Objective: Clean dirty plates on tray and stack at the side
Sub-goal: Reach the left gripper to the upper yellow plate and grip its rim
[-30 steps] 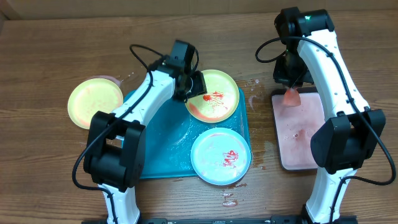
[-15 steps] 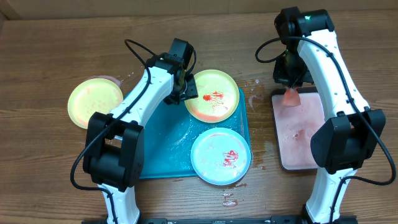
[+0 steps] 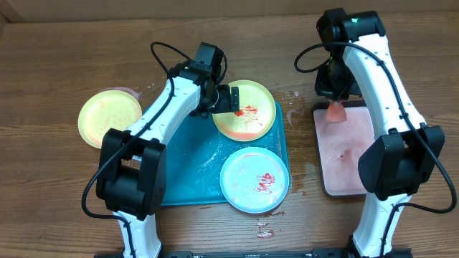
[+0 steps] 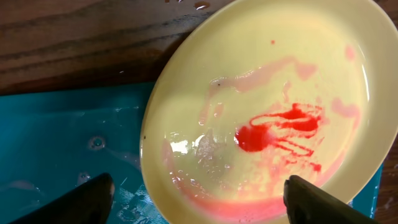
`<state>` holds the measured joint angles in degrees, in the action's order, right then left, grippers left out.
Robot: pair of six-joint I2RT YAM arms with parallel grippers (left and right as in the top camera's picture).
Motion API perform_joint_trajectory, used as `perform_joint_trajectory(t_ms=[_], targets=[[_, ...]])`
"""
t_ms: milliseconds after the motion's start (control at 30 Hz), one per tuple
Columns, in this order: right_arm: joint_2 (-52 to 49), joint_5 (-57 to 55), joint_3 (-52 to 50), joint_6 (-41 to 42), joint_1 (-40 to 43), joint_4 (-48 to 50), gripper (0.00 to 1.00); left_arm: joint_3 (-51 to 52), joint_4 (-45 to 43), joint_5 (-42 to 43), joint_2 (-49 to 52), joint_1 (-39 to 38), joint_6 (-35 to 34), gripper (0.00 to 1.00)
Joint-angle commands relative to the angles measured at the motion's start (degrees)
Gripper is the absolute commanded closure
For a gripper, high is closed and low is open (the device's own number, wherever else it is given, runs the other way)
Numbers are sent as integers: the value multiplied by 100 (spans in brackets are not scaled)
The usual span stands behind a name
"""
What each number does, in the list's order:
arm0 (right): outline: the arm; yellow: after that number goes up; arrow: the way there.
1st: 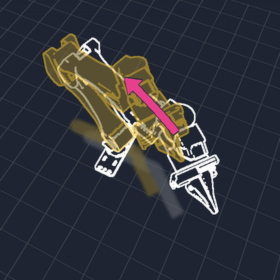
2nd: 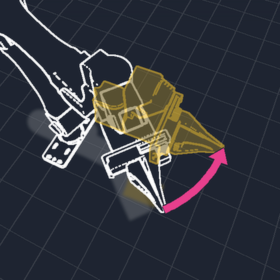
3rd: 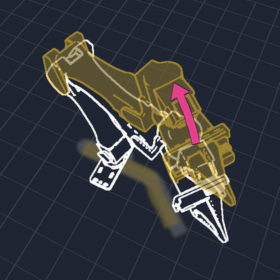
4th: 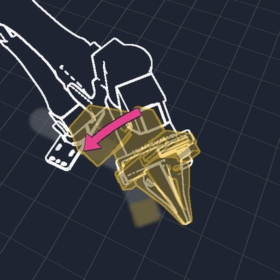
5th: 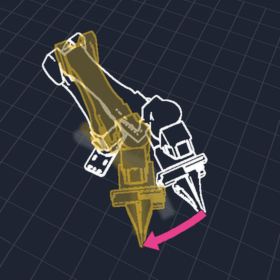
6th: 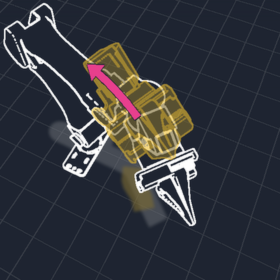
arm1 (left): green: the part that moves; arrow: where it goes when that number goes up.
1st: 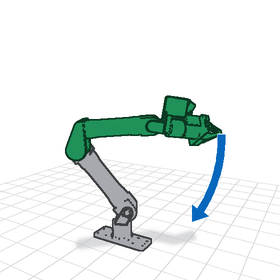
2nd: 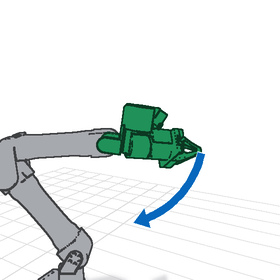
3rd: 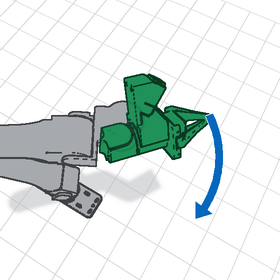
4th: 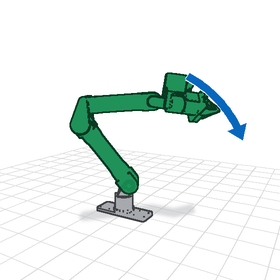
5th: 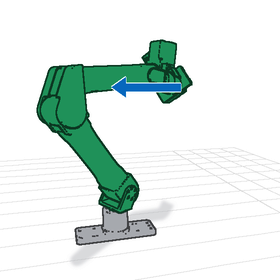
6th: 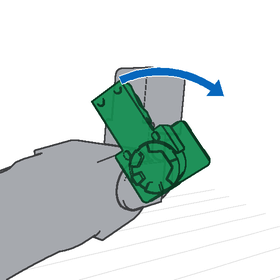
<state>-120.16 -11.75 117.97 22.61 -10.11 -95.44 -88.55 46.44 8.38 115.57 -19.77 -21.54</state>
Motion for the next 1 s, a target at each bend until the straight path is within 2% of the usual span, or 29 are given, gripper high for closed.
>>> perform_joint_trajectory(t_ms=[0,333,500,567,600,633,800,833,900,967], targets=[[258,50,168,-11,22,15,96,31,-17,212,136,26,192,21],[258,92,168,-11,22,7,96,610,-223,37,136,26,-396,27],[258,92,168,-11,22,-9,96,800,-444,44,136,26,-439,35],[258,92,168,-11,22,-9,96,828,-555,70,136,26,-422,30],[258,92,168,-11,22,-20,96,833,-595,122,136,24,-396,23],[258,92,168,-11,22,-31,96,848,-605,214,136,24,-393,0],[258,90,168,-13,22,-59,96,881,-743,219,144,26,-308,0],[258,90,168,-11,22,-57,96,885,-745,219,144,26,-297,5],[258,92,168,-11,22,-55,96,896,-752,166,144,26,-273,29],[258,92,168,-11,22,-55,96,914,-752,133,144,26,-289,37]])
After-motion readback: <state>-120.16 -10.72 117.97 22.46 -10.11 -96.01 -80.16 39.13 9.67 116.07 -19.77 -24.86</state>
